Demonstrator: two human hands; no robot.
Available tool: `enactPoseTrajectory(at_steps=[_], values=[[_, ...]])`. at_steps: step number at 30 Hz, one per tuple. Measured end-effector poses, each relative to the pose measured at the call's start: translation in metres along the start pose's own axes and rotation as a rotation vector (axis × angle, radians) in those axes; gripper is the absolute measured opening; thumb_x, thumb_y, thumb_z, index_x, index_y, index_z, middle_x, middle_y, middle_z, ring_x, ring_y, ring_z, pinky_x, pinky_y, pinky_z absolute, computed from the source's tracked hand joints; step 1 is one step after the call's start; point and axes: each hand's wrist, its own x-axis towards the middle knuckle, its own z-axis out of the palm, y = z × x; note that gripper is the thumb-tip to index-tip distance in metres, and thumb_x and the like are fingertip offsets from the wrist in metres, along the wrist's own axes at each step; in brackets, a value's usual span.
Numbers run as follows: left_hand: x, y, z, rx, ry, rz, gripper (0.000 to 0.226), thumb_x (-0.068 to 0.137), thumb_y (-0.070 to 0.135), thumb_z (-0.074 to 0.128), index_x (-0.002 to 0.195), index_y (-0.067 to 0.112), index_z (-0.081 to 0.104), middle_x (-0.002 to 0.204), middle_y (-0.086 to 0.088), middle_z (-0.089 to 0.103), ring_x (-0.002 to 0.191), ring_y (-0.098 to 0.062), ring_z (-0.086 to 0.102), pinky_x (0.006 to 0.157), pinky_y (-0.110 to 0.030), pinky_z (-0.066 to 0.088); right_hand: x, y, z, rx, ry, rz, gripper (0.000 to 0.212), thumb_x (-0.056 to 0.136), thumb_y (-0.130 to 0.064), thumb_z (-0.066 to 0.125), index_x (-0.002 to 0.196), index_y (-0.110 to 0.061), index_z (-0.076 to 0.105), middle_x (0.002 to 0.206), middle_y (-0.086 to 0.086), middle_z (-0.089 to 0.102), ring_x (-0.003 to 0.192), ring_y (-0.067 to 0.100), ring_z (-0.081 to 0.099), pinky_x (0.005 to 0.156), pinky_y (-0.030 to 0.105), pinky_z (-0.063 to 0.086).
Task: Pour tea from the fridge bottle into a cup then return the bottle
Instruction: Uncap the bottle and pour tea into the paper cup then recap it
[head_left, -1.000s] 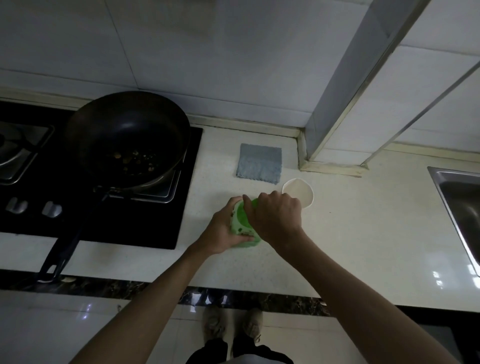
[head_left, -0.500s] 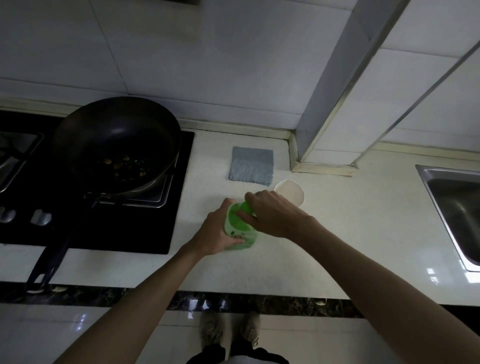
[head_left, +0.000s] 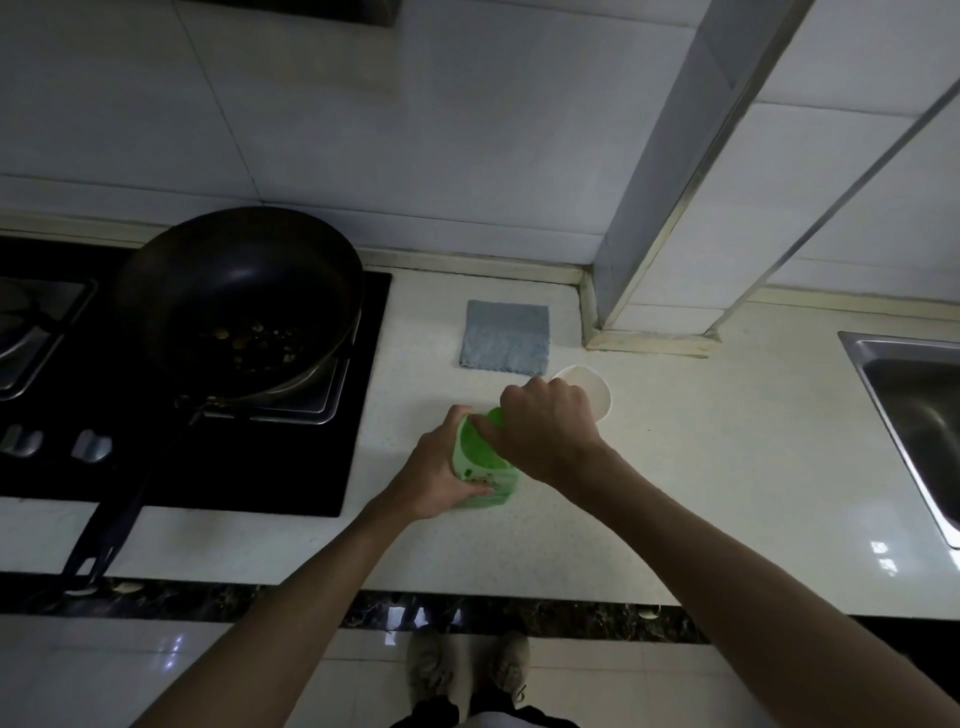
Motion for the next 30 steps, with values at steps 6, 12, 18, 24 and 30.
enactPoseTrajectory(at_steps=[6, 12, 18, 24, 30], values=[[0.000, -0.001, 0.000, 0.016, 0.008, 0.016, 0.084, 0.059, 0.026, 0.091, 0.126, 0.024, 0.040, 0.106, 0.007, 0.064, 0.095, -0.005, 0.063, 0.077, -0.022, 0.056, -0.002, 0.009, -0.005, 0.055, -0.061, -0.230, 0.035, 0.099, -0.036, 0.053, 0.120, -0.008, 0.053, 0.113, 0.008, 0.067, 0.100, 0.027, 0.067, 0.083, 0.040, 0.052], [-0.002, 0.000, 0.001, -0.011, 0.010, 0.004, 0.086, 0.060, 0.025, 0.090, 0.128, 0.028, 0.038, 0.104, 0.016, 0.061, 0.094, 0.004, 0.061, 0.076, -0.012, 0.052, -0.002, 0.009, -0.004, 0.154, -0.030, -0.134, 0.046, 0.092, -0.045, 0.060, 0.127, -0.016, 0.049, 0.114, 0.005, 0.067, 0.097, 0.026, 0.067, 0.074, 0.038, 0.053], [-0.001, -0.003, 0.002, -0.010, 0.010, 0.004, 0.087, 0.060, 0.028, 0.090, 0.130, 0.028, 0.037, 0.108, 0.012, 0.060, 0.098, -0.003, 0.061, 0.078, -0.016, 0.054, 0.000, 0.003, 0.002, 0.165, 0.016, -0.206, 0.033, 0.100, -0.033, 0.051, 0.121, -0.007, 0.049, 0.112, 0.012, 0.066, 0.099, 0.027, 0.066, 0.081, 0.036, 0.053], [-0.001, -0.005, 0.003, -0.011, 0.008, 0.047, 0.093, 0.061, 0.031, 0.089, 0.134, 0.031, 0.032, 0.116, 0.008, 0.061, 0.104, -0.006, 0.062, 0.085, -0.024, 0.054, -0.005, 0.025, 0.003, 0.278, -0.029, -0.401, 0.057, 0.085, -0.018, 0.074, 0.136, -0.021, 0.049, 0.134, 0.008, 0.044, 0.121, 0.021, 0.042, 0.092, 0.035, 0.049], [-0.002, -0.007, 0.003, -0.031, 0.009, 0.030, 0.084, 0.061, 0.027, 0.090, 0.126, 0.031, 0.036, 0.111, 0.011, 0.062, 0.103, -0.004, 0.063, 0.083, -0.026, 0.057, 0.002, 0.009, 0.005, 0.276, 0.061, -0.113, 0.048, 0.092, -0.047, 0.059, 0.122, -0.010, 0.049, 0.115, 0.010, 0.062, 0.100, 0.025, 0.064, 0.075, 0.035, 0.054]])
